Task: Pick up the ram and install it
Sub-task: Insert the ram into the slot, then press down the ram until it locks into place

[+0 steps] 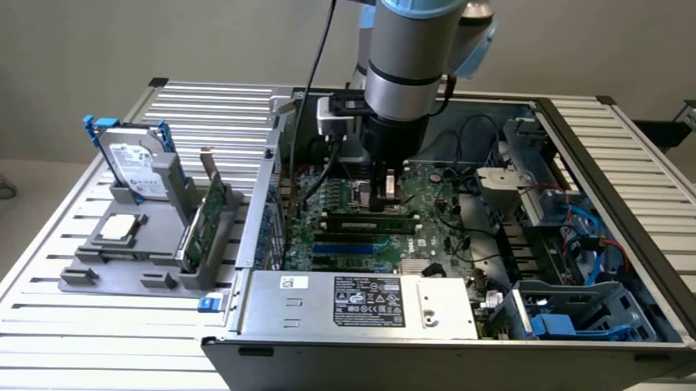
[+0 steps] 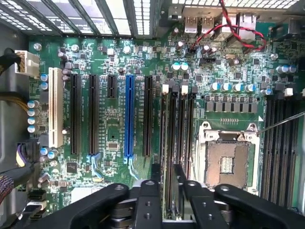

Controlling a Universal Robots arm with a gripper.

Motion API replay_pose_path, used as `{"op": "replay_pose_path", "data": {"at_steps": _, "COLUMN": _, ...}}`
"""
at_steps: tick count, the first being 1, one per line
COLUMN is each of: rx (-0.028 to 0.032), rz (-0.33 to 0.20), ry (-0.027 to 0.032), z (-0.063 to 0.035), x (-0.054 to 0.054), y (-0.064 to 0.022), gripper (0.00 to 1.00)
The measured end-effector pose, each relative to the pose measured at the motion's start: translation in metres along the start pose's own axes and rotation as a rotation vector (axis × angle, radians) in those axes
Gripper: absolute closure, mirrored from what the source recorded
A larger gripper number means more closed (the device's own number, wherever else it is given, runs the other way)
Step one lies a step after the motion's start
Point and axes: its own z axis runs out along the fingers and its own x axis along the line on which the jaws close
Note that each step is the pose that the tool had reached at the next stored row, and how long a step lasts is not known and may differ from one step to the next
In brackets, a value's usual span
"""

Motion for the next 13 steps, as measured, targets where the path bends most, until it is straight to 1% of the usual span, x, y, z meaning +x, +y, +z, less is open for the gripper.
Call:
{"op": "replay_pose_path", "data": {"at_steps": 1, "rx": -0.0002, "rz": 0.001, "ry": -0.0002, "z": -0.0002, "x": 0.0, "y": 0.0005, "gripper": 0.8}}
{"op": "replay_pose_path", "data": {"at_steps": 2, "rx": -0.0004, "rz": 0.001, "ry": -0.0003, "z": -0.0003, "x": 0.0, "y": 0.0016, "gripper": 0.86}}
{"op": "replay_pose_path", "data": {"at_steps": 3, "rx": -0.0003, "rz": 0.002, "ry": -0.0005, "z": -0.0003, "x": 0.0, "y": 0.0037, "gripper": 0.89}}
{"op": "replay_pose_path", "data": {"at_steps": 6, "rx": -0.0004, "rz": 0.003, "ry": -0.0008, "z": 0.0, "x": 0.0, "y": 0.0129, "gripper": 0.89}}
{"op": "replay_pose_path", "data": {"at_steps": 13, "rx": -0.0004, "rz": 0.003, "ry": -0.0007, "z": 0.0, "x": 0.0, "y": 0.0139, "gripper": 0.89}}
